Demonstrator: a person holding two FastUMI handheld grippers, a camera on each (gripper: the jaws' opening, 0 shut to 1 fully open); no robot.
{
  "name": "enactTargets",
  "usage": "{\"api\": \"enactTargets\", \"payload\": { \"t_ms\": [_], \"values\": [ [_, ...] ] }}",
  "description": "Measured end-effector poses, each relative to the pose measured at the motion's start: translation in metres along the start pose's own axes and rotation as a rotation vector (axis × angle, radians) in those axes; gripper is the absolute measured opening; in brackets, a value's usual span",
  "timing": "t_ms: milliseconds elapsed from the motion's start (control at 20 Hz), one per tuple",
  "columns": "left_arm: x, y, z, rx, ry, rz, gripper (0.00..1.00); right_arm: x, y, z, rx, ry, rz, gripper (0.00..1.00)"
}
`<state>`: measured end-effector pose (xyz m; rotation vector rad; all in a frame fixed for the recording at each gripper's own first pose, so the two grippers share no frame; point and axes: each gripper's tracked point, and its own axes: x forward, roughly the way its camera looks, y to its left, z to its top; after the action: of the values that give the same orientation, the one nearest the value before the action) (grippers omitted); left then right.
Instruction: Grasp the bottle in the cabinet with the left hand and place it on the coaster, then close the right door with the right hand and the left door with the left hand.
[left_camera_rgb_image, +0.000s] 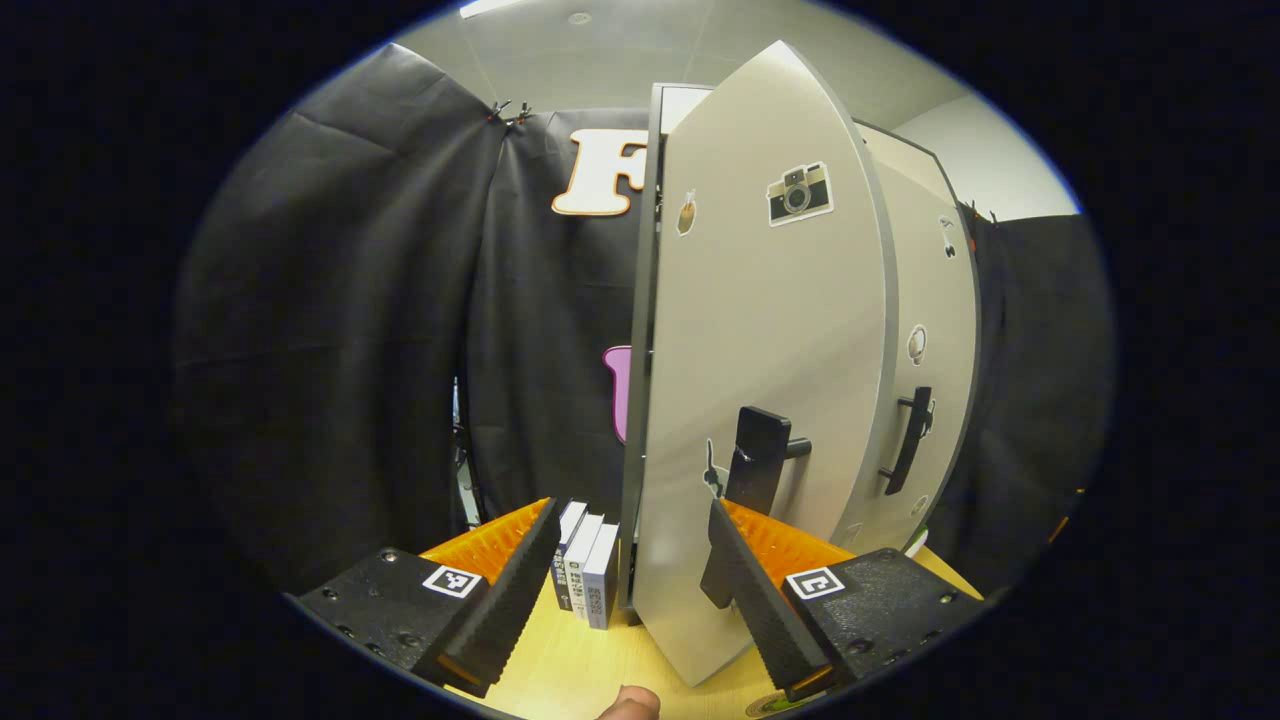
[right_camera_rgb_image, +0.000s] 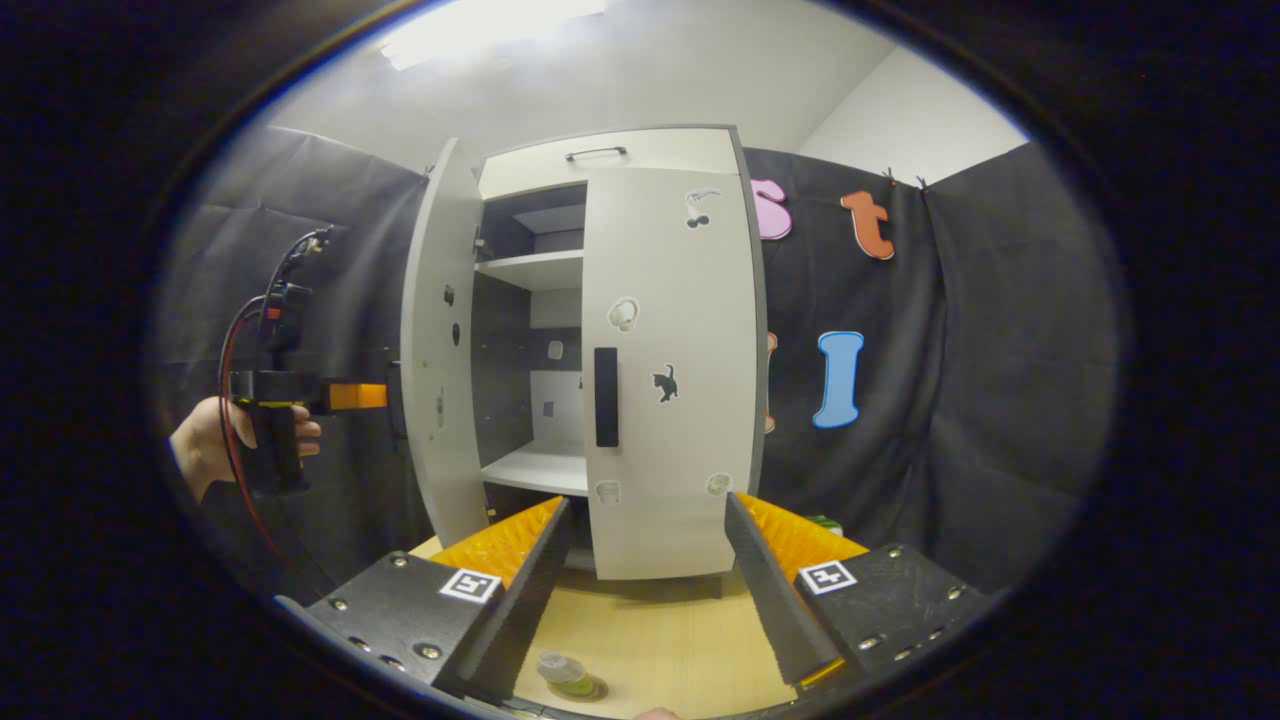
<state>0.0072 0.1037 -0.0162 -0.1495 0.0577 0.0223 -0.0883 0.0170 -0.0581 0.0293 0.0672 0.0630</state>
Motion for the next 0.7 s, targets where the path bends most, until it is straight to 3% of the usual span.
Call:
{"api": "enactTargets", "payload": {
  "t_ms": [150,200,250,400,450,500,600,650,700],
  "values": [
    [0.005,-0.02,-0.002,-0.013,-0.001,-0.036,0.95,0.003,-0.003,0.001,0.001,0.005,-0.015,0.93],
    [0.005,-0.025,-0.002,-0.012,0.0,-0.045,1.0,0.004,-0.003,0.003,-0.002,0.004,-0.019,0.93],
    [0.005,-0.031,-0.004,-0.009,0.002,-0.061,0.95,0.005,-0.004,0.004,-0.002,0.004,-0.023,0.93],
    [0.005,-0.054,-0.003,-0.017,0.002,-0.115,0.95,0.006,-0.003,0.003,0.009,0.007,-0.027,0.93],
    [0.003,-0.062,-0.005,-0.011,0.015,-0.131,1.0,0.005,-0.003,0.003,0.008,0.008,-0.029,0.93],
    [-0.001,-0.068,-0.003,0.001,0.011,-0.135,0.92,0.005,-0.003,0.004,0.007,0.008,-0.032,0.93],
    [-0.007,-0.066,0.011,0.035,-0.035,-0.101,0.96,0.004,-0.001,0.007,0.012,-0.002,-0.027,0.93],
    [-0.009,-0.064,0.013,0.054,-0.048,-0.083,0.92,0.004,0.0,0.009,0.014,-0.009,-0.022,0.93],
    [-0.013,-0.064,0.012,0.071,-0.052,-0.072,0.96,0.004,0.001,0.011,0.014,-0.013,-0.021,0.93]
  ]
}}
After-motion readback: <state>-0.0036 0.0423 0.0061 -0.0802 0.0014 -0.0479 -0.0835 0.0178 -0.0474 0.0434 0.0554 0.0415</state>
